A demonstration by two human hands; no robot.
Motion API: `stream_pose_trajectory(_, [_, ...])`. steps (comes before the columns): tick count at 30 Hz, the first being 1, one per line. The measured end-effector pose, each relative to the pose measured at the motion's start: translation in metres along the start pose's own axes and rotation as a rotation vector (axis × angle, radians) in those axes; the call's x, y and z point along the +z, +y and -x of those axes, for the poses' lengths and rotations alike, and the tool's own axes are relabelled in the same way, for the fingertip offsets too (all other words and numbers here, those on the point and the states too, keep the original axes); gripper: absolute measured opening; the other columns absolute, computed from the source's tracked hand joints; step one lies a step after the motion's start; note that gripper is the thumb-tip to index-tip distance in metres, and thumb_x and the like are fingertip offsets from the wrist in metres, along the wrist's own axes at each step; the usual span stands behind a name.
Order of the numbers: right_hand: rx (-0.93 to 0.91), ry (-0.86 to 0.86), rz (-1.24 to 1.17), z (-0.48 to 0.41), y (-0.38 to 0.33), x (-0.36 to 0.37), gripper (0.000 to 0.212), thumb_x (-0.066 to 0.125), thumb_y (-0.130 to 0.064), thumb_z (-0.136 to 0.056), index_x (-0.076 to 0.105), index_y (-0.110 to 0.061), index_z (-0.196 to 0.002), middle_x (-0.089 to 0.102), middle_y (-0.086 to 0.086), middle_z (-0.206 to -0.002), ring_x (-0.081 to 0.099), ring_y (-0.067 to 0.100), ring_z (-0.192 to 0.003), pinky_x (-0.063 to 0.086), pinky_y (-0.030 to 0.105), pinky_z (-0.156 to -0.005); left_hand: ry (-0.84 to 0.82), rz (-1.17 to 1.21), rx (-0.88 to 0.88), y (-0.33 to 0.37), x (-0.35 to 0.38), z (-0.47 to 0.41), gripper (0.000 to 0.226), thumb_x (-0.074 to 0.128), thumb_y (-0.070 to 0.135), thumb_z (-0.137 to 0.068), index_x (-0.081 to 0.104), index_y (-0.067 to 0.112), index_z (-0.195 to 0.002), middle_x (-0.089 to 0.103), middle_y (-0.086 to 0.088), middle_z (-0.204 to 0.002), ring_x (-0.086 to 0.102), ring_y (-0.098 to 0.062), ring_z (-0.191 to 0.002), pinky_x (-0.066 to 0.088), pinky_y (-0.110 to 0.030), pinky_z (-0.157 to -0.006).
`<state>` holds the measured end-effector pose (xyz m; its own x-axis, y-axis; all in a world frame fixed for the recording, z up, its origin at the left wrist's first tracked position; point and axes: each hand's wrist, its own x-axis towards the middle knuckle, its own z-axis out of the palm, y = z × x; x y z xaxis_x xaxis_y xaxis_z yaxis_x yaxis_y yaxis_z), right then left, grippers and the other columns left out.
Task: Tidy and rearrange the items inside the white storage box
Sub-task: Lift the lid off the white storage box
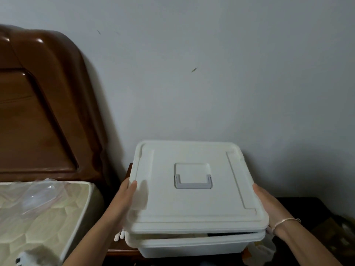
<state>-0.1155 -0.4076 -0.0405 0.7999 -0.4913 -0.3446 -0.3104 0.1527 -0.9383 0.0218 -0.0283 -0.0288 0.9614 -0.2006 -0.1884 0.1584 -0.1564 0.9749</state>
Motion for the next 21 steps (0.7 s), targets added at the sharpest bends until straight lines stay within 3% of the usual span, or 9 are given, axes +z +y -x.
stream_pose_trajectory(4, [-0.265,0.172,-0.090,-0.008,-0.055,0.007,0.017,0.051,-0.022,-0.096,0.062,-0.016,-0.109,0.069,-0.009,-0.093,0.063,-0.001,-0.076,0.048,0.017,-0.066,0.198,0.001,0.210,0.061,0.004,-0.024,0.020,0.044,0.029,-0.101,0.064,0.033,-0.103,0.067,0.004,-0.105,0.062,-0.017,-0.098,0.048,-0.037,-0.089])
stream_pose_trajectory(6, [-0.361,0.220,-0.071,-0.022,-0.085,0.013,0.014,0.050,-0.021,-0.096,0.064,-0.020,-0.095,0.067,-0.016,-0.070,0.062,-0.001,-0.063,0.047,0.016,-0.053,0.297,-0.013,0.297,0.088,0.009,-0.046,0.021,0.045,0.026,-0.099,0.065,0.033,-0.095,0.066,0.002,-0.100,0.061,-0.017,-0.092,0.048,-0.033,-0.082])
stream_pose_trajectory(8, [-0.435,0.240,-0.039,-0.043,-0.113,0.023,0.018,0.050,-0.023,-0.094,0.063,-0.021,-0.082,0.064,-0.015,-0.062,0.059,0.001,-0.058,0.045,0.021,-0.053,0.360,0.030,0.322,0.108,0.015,-0.076,0.019,0.044,0.026,-0.098,0.063,0.031,-0.099,0.064,0.004,-0.099,0.059,-0.019,-0.096,0.048,-0.031,-0.081])
stream_pose_trajectory(10, [-0.492,0.250,-0.010,-0.069,-0.136,0.033,0.014,0.051,-0.022,-0.091,0.065,-0.022,-0.090,0.064,-0.013,-0.071,0.059,0.003,-0.061,0.044,0.021,-0.056,0.371,0.057,0.301,0.123,0.021,-0.107,0.026,0.041,0.031,-0.098,0.057,0.027,-0.118,0.060,0.008,-0.103,0.058,-0.020,-0.105,0.048,-0.033,-0.085])
stream_pose_trajectory(12, [-0.529,0.265,0.026,-0.094,-0.152,0.043,0.019,0.053,-0.020,-0.090,0.066,-0.023,-0.103,0.066,-0.010,-0.080,0.061,0.006,-0.069,0.046,0.021,-0.060,0.319,0.045,0.295,0.129,0.024,-0.138,0.039,0.037,0.038,-0.097,0.045,0.029,-0.135,0.057,0.009,-0.118,0.053,-0.019,-0.115,0.046,-0.036,-0.094])
stream_pose_trajectory(14, [-0.555,0.248,0.084,-0.116,-0.161,0.051,0.020,0.052,-0.018,-0.090,0.066,-0.028,-0.101,0.068,-0.018,-0.083,0.063,-0.004,-0.070,0.048,0.010,-0.059,0.272,0.012,0.314,0.129,0.024,-0.167,0.051,0.032,0.043,-0.097,0.031,0.030,-0.146,0.045,0.005,-0.142,0.043,-0.018,-0.131,0.036,-0.042,-0.110])
stream_pose_trajectory(18, [-0.545,0.179,0.162,-0.153,-0.165,0.063,0.025,0.048,-0.018,-0.094,0.065,-0.037,-0.093,0.067,-0.029,-0.080,0.060,-0.017,-0.070,0.041,-0.002,-0.058,0.216,-0.032,0.320,0.119,0.024,-0.213,0.061,0.027,0.055,-0.094,0.021,0.034,-0.150,0.025,0.008,-0.158,0.026,-0.014,-0.144,0.023,-0.045,-0.119])
stream_pose_trajectory(21, [-0.534,0.170,0.219,-0.184,-0.155,0.066,0.021,0.047,-0.019,-0.096,0.062,-0.031,-0.102,0.068,-0.019,-0.093,0.060,-0.010,-0.079,0.043,0.008,-0.066,0.174,-0.050,0.282,0.103,0.029,-0.234,0.061,0.026,0.058,-0.097,0.016,0.034,-0.152,0.023,0.008,-0.158,0.026,-0.016,-0.144,0.024,-0.046,-0.118])
